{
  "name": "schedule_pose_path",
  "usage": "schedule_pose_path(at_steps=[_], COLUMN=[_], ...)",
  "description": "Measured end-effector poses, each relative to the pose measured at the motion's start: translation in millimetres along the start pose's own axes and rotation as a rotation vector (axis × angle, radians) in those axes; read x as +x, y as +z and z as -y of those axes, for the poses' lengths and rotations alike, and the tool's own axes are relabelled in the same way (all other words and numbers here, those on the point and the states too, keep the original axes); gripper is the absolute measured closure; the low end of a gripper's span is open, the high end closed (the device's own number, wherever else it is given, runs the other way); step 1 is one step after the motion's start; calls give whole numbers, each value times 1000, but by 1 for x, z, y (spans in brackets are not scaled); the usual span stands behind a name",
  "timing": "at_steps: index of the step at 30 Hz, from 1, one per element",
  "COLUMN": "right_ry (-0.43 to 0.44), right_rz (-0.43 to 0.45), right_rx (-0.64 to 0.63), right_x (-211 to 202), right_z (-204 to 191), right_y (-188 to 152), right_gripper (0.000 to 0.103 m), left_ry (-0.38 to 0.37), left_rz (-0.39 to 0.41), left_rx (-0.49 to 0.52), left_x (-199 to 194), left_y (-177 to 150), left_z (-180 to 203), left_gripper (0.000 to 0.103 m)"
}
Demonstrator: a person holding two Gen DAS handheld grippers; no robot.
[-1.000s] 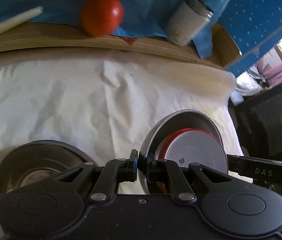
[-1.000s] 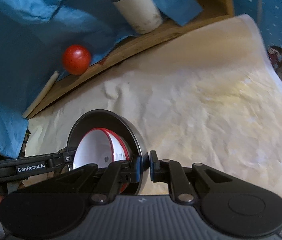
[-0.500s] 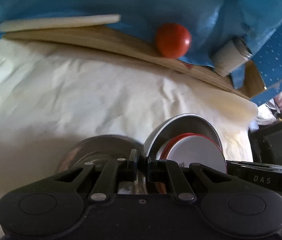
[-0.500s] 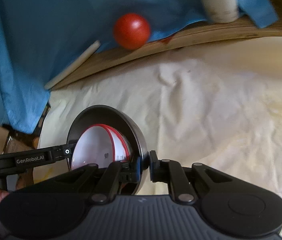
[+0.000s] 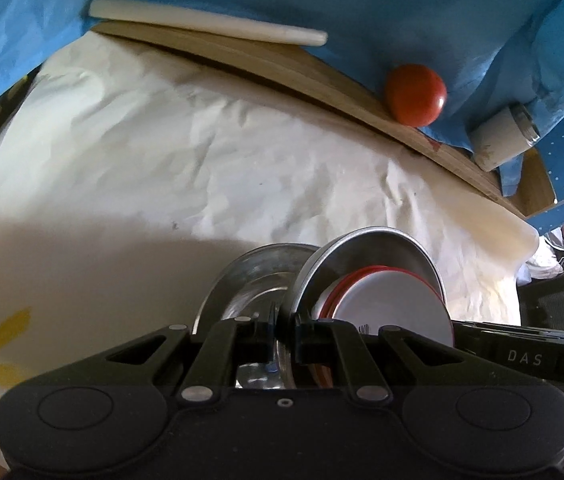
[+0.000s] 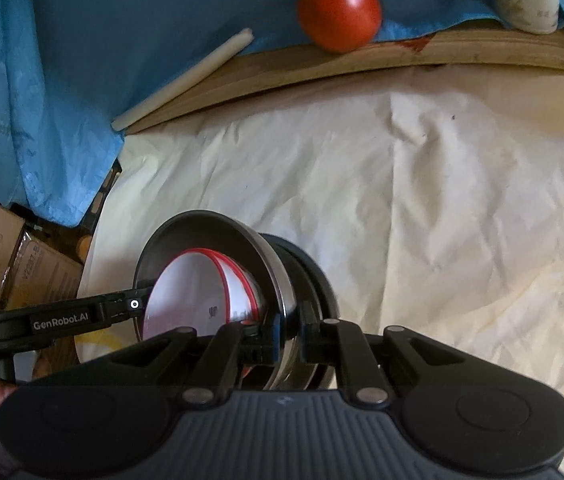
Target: Organize plates and bowls
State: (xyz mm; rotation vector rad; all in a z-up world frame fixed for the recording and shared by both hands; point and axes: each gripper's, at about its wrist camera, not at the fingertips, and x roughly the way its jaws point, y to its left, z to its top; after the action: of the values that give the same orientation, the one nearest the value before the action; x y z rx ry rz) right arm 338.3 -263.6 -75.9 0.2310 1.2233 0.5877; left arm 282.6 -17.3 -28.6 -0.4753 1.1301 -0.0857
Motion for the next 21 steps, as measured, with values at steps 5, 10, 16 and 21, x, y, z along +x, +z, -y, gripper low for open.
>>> schedule_pose_path(at_steps=[5,10,16,21], right_ry=[-5,-10,-18,-25], right_rz=[-12,-19,-27,-30], right_rx=[15,27,47,67], right_x=[9,13,22,26], right_z=[-1,1,2,6], right_y=[-4,-7,-11,-14], right_gripper=[91,91,91,91], left_ry=[2,3,2,1], left_rz=[-8,-14,-31,-40], left_rx=[-5,3,8,11], left_x=[2,3,7,11], left_y=[-3,-5,-6,-10], left_z=[-7,-12,-19,-20], left_gripper=[95,95,95,95])
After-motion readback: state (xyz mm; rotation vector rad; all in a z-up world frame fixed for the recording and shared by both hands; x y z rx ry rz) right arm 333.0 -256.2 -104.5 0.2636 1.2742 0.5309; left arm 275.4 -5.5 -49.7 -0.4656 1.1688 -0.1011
